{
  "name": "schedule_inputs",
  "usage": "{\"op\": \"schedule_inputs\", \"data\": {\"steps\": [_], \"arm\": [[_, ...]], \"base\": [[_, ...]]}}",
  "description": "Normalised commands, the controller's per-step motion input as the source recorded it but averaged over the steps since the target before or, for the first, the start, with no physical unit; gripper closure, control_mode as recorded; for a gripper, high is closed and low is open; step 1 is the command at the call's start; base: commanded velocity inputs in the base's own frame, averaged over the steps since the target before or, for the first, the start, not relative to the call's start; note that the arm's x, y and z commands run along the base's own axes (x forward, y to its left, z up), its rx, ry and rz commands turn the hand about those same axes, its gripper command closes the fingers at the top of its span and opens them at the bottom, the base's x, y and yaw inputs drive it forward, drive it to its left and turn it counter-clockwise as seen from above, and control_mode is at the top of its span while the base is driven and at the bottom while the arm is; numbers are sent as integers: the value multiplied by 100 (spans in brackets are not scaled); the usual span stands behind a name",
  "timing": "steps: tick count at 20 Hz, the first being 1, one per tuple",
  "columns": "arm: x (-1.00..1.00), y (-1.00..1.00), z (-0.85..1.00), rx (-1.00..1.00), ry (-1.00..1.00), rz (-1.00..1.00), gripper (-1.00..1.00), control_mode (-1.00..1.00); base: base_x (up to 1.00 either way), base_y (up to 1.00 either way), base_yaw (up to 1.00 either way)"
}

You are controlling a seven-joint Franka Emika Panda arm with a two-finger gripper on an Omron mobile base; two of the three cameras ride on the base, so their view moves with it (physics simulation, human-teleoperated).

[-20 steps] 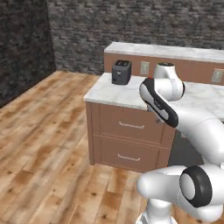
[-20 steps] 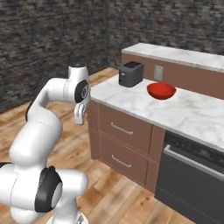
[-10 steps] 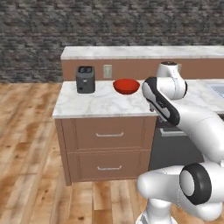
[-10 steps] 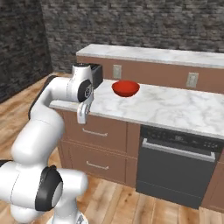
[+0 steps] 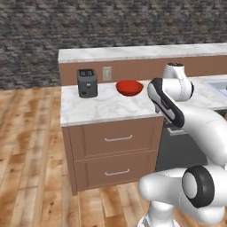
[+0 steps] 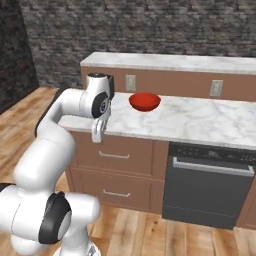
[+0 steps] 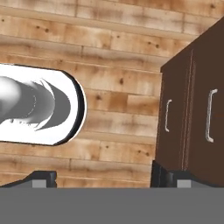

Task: Place the two vegetables and bowl onto the tray for setting up a vegetable dip station.

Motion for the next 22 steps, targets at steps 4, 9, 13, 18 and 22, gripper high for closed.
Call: {"op": "schedule_inputs", "data": {"steps": [4,9,13,18,22], "arm": [[0,0,0,0,0,0,-100,100],[0,0,0,0,0,0,-100,100],[0,0,0,0,0,0,-100,100],[0,0,0,0,0,0,-100,100],[0,0,0,0,0,0,-100,100]], "base": [[57,25,-5],[92,5,0],[89,1,0],[81,0,0],[32,0,0]]}}
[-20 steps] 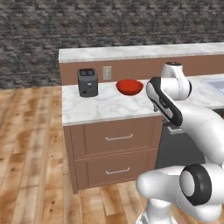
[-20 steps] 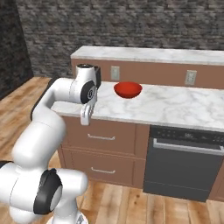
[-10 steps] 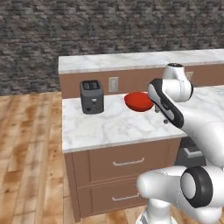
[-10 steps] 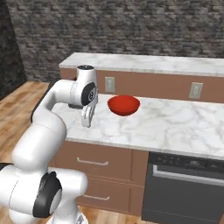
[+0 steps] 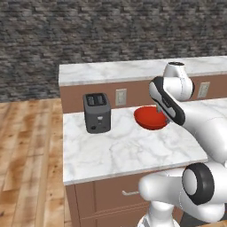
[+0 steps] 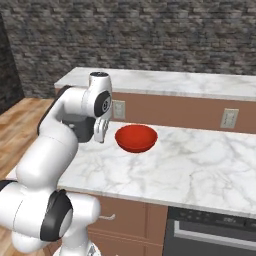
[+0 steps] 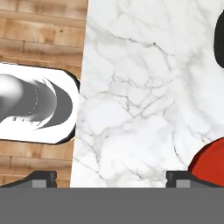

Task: Place the two vegetables and bowl onto the tray for setting up a vegetable dip station.

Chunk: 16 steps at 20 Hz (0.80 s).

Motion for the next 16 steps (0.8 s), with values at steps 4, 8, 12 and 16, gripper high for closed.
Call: {"op": "schedule_inputs", "data": {"steps": [4,8,12,16], "arm": [[0,0,0,0,0,0,-100,100],[0,0,0,0,0,0,-100,100],[0,0,0,0,0,0,-100,100],[6,-1,-10,0,0,0,-100,-100]], "base": [[21,0,0],[57,0,0],[45,0,0],[9,0,0]]}}
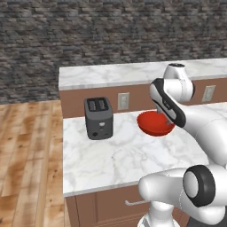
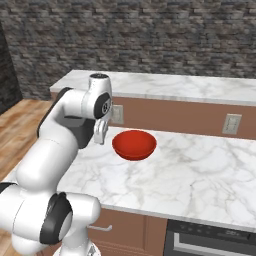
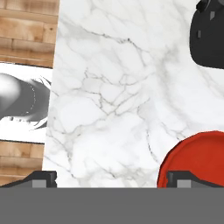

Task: Place the two vegetables and bowl onto the tray for setting up a vegetable dip station.

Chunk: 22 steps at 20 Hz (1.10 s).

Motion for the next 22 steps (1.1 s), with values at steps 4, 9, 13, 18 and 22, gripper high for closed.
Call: {"op": "schedule_inputs", "data": {"steps": [4,9,13,18,22], "arm": [[26,-12,-56,0,0,-5,-100,-100],[37,-39,-62,1,-2,-1,-100,-100],[24,-61,-25,4,0,0,-100,-100],[17,-61,-24,7,0,1,-100,-100],[16,-48,-38,6,-2,5,-100,-100]], "base": [[0,0,0],[0,0,0],[0,0,0],[0,0,0],[0,0,0]]}}
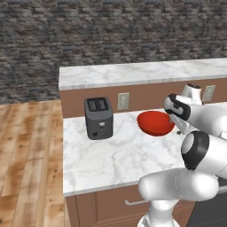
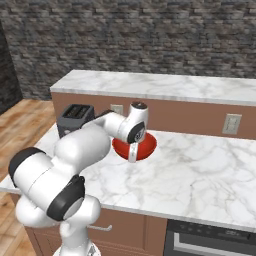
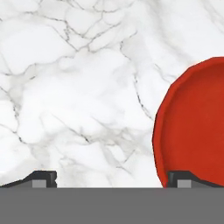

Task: Place the two vegetables and bowl onto the tray for setting up a vegetable dip station.

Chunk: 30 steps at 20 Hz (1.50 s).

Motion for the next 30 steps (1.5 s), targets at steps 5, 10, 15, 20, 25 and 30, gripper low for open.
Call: {"op": "schedule_inputs", "data": {"steps": [5,10,15,20,25,30], "arm": [[27,-30,-38,2,-6,1,-100,-100],[25,-6,-20,0,-13,2,-100,-100],[26,0,-13,0,-10,4,-100,-100],[23,0,-18,0,-6,4,-100,-100],[29,0,-14,0,-2,4,-100,-100],[21,0,-7,0,0,2,-100,-100]], "base": [[0,0,0],[0,0,0],[0,0,0],[0,0,0],[0,0,0],[0,0,0]]}}
